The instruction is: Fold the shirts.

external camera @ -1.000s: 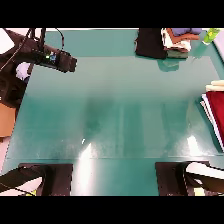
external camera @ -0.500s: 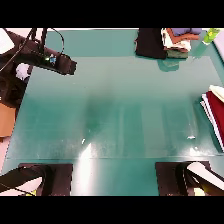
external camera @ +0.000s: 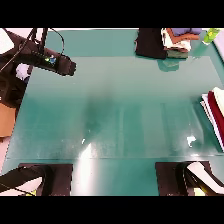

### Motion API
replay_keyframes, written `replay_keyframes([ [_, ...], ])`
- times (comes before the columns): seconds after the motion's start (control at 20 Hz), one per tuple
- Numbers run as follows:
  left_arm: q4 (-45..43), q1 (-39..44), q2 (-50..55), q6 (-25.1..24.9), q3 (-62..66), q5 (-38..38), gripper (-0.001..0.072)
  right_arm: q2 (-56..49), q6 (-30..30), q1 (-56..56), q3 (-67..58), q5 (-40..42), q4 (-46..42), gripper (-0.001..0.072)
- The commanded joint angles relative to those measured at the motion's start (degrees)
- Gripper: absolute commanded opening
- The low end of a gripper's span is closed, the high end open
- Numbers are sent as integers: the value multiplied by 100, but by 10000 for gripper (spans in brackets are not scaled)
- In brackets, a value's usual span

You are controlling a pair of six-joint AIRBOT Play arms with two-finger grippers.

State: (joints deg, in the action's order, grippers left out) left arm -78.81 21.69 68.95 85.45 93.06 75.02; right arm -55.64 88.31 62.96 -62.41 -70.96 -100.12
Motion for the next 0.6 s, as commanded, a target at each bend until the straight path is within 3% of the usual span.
replay_keyframes([
  [0.0, 0, 2, 2, -2, 0, -9, 24, -31, -28, 11, 138, 7, -568, 529],
  [0.05, 0, 2, 2, -2, -2, -13, 24, -68, -26, 9, 9, -20, -590, 579],
  [0.25, 20, 4, 2, 0, -2, -90, 24, -83, -28, -592, -822, 223, 374, 577],
  [0.4, 22, 2, 2, 0, 0, -87, 24, -85, -24, -1810, -1128, 431, 1333, 576],
  [0.55, 22, 2, 2, 0, 0, -90, 24, -85, -17, -3338, -944, 450, 1722, 569],
])
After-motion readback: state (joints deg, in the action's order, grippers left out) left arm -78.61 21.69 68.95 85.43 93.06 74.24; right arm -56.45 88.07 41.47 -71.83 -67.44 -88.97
